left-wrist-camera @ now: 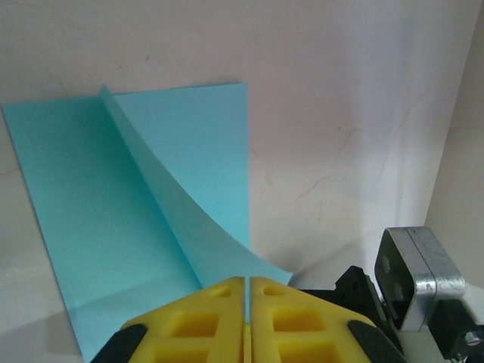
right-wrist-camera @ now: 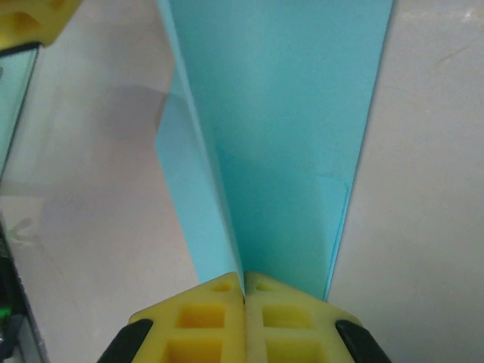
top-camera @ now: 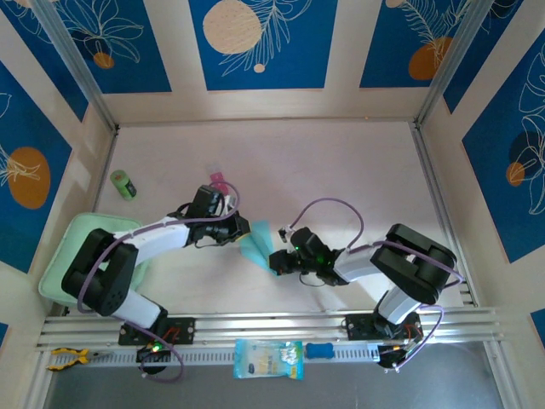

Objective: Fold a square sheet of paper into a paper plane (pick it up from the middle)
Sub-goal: Fourth fold the wing at the center of the table.

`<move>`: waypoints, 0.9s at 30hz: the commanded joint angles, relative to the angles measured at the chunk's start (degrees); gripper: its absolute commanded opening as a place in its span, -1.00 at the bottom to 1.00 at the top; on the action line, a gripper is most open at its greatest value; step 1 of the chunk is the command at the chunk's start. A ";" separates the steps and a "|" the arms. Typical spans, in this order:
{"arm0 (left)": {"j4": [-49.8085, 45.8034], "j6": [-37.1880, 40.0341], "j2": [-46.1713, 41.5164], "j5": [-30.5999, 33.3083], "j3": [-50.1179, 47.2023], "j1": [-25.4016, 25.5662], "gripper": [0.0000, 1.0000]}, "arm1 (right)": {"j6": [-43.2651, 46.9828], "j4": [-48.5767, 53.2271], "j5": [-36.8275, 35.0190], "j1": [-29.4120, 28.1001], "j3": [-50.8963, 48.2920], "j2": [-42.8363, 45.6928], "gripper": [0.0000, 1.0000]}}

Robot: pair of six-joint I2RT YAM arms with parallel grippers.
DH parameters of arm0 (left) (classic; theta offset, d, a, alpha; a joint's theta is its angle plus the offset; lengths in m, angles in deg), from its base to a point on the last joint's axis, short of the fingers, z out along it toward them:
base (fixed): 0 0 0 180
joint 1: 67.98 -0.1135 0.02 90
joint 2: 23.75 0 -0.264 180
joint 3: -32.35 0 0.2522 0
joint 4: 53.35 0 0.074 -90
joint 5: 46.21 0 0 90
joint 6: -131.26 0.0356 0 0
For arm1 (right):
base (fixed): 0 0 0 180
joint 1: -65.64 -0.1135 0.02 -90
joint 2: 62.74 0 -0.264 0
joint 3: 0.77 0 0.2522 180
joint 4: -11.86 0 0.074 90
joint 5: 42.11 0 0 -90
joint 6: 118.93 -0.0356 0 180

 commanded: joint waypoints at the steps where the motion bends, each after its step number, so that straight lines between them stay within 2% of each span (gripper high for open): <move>1: 2.14 -0.61 1.49 -2.03 -1.37 0.34 -0.83 | -2.96 -0.36 3.86 1.19 -1.73 -1.36 -0.89; 14: 3.38 -0.18 7.92 -3.84 -0.61 1.37 -0.92 | -6.58 -4.06 7.66 3.47 -2.83 -4.18 -0.90; 17: 4.04 -0.51 7.17 -3.05 -1.18 1.44 -0.94 | -7.12 -4.38 8.01 3.92 -3.21 -4.25 -0.90; 27: 8.63 -0.72 7.30 -6.31 0.07 3.64 -0.93 | -10.86 -7.71 11.92 5.64 -3.61 -6.41 -0.90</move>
